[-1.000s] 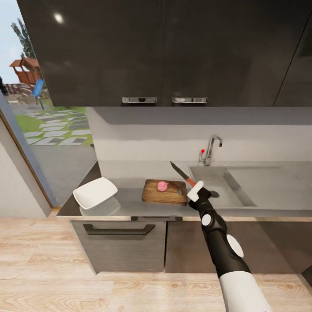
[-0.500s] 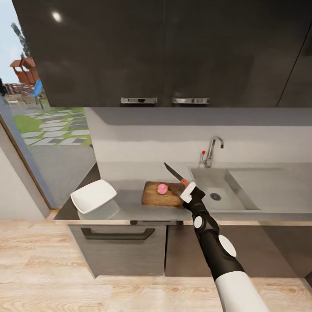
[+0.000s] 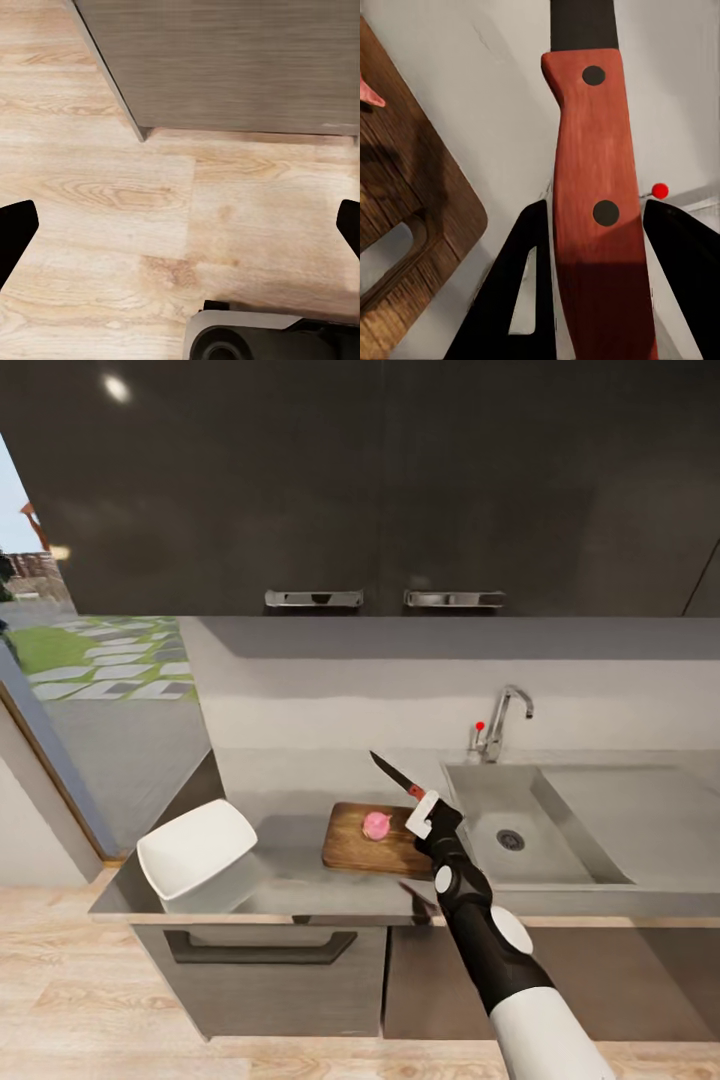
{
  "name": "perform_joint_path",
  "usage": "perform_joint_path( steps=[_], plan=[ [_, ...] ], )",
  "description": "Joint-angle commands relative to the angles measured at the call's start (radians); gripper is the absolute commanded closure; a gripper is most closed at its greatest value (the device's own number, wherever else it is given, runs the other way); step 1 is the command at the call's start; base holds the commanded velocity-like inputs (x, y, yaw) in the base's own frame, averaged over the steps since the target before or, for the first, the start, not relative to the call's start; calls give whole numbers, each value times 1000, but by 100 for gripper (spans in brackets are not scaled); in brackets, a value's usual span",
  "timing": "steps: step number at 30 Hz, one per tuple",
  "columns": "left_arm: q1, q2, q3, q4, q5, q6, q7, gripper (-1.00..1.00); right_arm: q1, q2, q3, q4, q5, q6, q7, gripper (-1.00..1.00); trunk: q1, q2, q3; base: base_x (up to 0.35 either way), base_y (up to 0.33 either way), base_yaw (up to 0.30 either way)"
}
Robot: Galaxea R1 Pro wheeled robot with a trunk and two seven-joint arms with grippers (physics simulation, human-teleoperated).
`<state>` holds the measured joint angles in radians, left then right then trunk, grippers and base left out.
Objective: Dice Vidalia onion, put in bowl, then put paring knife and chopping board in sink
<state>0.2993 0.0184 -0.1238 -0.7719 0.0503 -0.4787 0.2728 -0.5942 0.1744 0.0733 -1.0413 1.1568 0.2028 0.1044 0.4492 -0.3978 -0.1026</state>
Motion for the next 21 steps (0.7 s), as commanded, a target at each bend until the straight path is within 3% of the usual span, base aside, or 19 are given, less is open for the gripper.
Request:
perform_joint_path(
  steps=[1,9,14,21],
  plan=[
    [0,2,-7,-1,5,-1,8,-100,-1,0,4,2,11,6,5,100,1,-2,-2,99,0,0],
    [0,2,-7,-1,6,-1,8,-100,0,0,18,55,17,33,-19,100,1,-2,-2,24,0,0],
    [0,2,-7,2,6,-1,8,-100,0,0,41,76,90,43,-29,100,1,-2,-2,1,0,0],
    [0,2,-7,12,5,-1,8,-100,0,0,45,80,108,44,-31,100,1,-2,-2,-153,0,0]
  ],
)
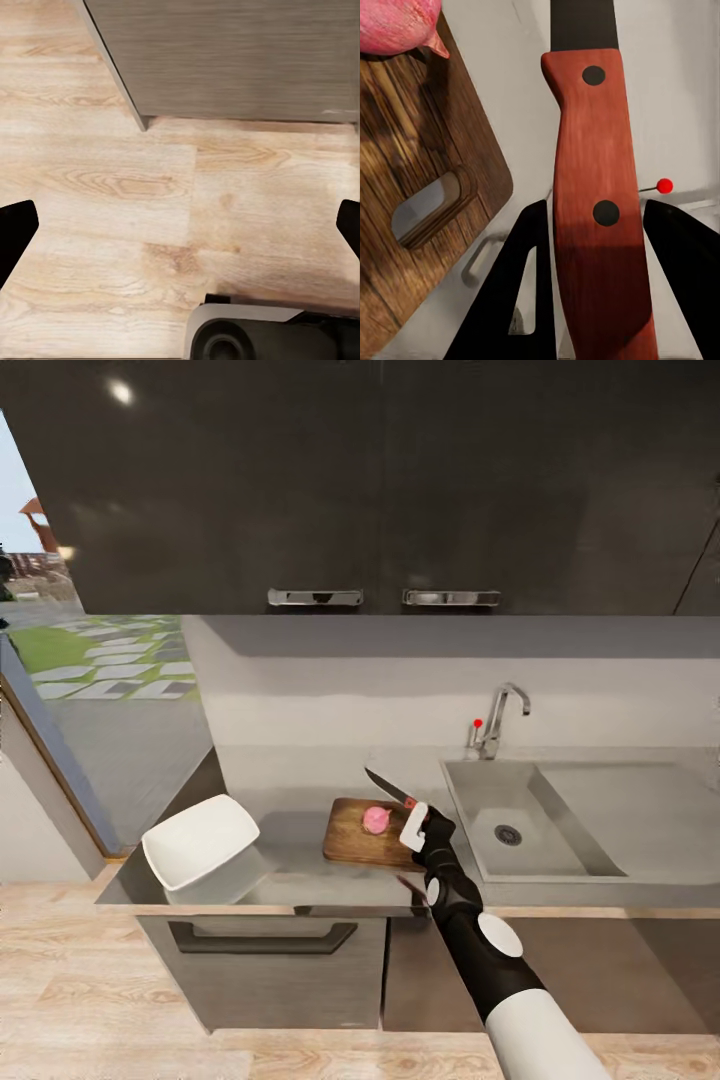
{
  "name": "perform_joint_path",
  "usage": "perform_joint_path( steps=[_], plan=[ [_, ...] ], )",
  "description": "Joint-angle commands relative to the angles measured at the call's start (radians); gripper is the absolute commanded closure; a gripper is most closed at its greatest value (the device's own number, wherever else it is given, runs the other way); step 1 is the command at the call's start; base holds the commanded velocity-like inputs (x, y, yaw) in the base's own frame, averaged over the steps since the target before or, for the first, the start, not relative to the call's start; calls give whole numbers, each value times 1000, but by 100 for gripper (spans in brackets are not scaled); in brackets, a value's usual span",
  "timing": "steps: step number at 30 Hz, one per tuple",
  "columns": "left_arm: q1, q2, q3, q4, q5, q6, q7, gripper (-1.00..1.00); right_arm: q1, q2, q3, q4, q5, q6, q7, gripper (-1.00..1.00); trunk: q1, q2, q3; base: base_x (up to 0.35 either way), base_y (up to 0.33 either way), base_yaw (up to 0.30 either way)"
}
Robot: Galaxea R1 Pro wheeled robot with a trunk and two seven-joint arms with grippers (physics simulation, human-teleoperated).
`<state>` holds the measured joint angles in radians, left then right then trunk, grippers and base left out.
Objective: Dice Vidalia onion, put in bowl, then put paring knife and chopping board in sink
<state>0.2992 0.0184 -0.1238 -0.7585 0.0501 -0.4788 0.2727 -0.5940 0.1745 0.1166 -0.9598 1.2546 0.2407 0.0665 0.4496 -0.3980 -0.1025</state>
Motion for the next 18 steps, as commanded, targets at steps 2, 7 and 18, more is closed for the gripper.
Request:
perform_joint_path(
  steps=[2,7,18],
  plan=[
    [0,1,-7,-1,5,-1,8,-100,0,0,1,-2,11,6,7,100,0,-2,-2,-70,0,0],
    [0,1,-7,-1,5,-1,8,-100,-1,0,2,-2,11,6,8,100,0,-2,-2,-17,0,0],
    [0,1,-7,0,5,-1,8,-100,-1,0,2,-1,10,9,9,100,0,-2,-6,-1,0,0]
  ],
)
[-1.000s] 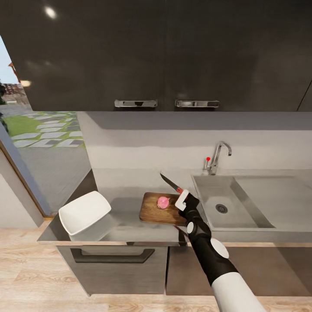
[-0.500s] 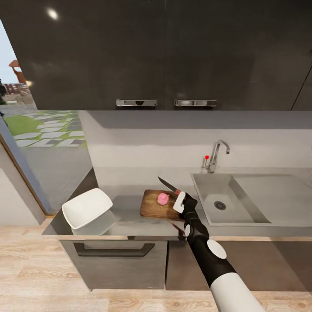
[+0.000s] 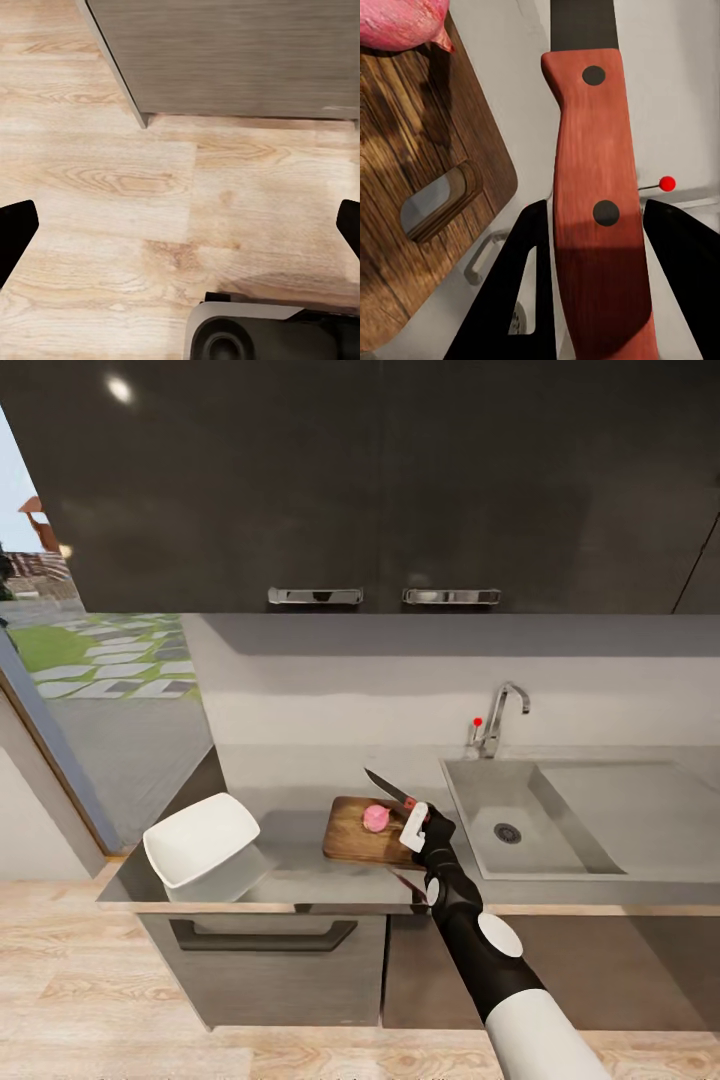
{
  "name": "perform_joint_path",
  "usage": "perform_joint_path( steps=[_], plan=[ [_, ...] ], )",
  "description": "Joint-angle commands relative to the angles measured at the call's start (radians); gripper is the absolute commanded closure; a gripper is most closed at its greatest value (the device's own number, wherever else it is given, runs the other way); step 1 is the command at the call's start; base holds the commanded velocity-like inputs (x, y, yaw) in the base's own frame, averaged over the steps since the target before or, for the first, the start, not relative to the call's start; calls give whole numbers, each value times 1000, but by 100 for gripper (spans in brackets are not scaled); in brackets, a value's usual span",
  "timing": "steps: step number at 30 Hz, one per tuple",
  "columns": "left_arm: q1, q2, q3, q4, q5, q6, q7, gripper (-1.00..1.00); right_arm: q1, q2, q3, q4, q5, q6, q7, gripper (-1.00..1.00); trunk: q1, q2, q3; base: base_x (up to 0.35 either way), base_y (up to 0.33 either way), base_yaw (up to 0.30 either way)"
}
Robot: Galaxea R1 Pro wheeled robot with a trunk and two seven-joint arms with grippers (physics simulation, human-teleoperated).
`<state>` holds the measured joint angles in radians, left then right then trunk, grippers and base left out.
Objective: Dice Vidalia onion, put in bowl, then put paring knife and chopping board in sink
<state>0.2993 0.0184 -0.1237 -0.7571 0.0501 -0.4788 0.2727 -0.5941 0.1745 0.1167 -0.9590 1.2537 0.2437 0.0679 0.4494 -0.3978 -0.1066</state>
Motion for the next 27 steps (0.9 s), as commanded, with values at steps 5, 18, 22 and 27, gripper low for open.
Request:
perform_joint_path(
  steps=[5,18,22,27],
  plan=[
    [0,2,-7,-1,5,-1,8,-100,0,0,2,-1,10,20,7,100,1,-2,-10,0,0,0],
    [0,2,-7,-1,5,-1,8,-100,0,0,2,0,10,34,7,100,1,-2,-31,0,0,0],
    [0,2,-7,-1,6,-1,7,-100,0,0,2,0,10,34,7,100,1,-2,-37,0,0,0],
    [0,2,-7,-1,7,-1,7,-100,0,0,2,15,10,34,7,100,1,-2,-45,0,107,0]
  ],
)
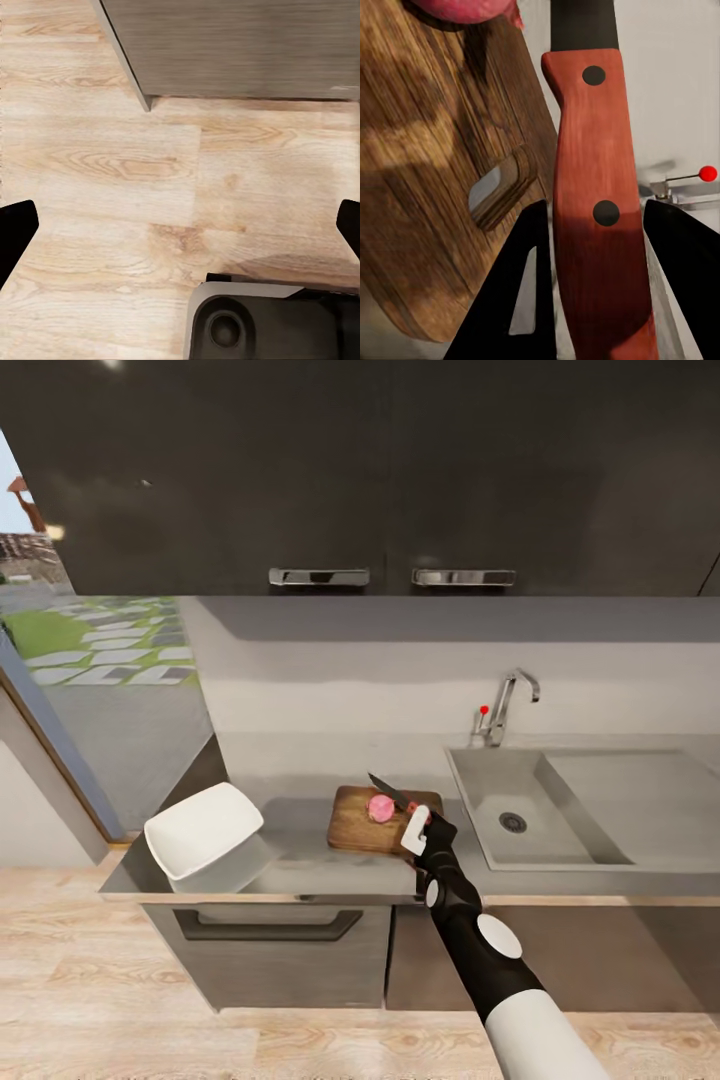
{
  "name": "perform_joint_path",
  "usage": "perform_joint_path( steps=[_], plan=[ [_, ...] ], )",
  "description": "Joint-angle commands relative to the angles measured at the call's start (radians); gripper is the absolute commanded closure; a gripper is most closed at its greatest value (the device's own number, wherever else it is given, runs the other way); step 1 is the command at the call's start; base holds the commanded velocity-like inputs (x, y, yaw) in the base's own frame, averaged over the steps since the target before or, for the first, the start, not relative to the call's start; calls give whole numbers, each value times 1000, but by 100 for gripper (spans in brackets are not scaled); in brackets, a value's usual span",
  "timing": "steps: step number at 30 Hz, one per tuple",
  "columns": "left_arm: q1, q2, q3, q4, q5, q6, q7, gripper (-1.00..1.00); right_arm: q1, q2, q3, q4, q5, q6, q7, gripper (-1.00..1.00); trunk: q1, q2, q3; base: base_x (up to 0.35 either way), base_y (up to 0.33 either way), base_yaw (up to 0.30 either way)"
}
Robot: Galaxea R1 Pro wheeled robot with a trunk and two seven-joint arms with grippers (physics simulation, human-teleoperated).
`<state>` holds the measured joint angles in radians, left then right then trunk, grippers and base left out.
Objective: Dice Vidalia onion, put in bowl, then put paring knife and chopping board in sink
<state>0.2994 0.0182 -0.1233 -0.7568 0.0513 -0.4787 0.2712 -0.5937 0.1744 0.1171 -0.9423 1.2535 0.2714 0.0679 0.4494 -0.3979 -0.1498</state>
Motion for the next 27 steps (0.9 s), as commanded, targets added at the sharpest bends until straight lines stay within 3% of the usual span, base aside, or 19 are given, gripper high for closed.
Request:
perform_joint_path(
  steps=[1,27],
  plan=[
    [0,2,-7,-1,5,-1,8,-100,0,0,2,-1,10,6,7,100,1,-2,-4,0,201,0],
    [0,2,-7,-1,5,0,8,-100,-1,0,2,6,12,6,7,100,1,-2,-6,0,6,0]
  ],
)
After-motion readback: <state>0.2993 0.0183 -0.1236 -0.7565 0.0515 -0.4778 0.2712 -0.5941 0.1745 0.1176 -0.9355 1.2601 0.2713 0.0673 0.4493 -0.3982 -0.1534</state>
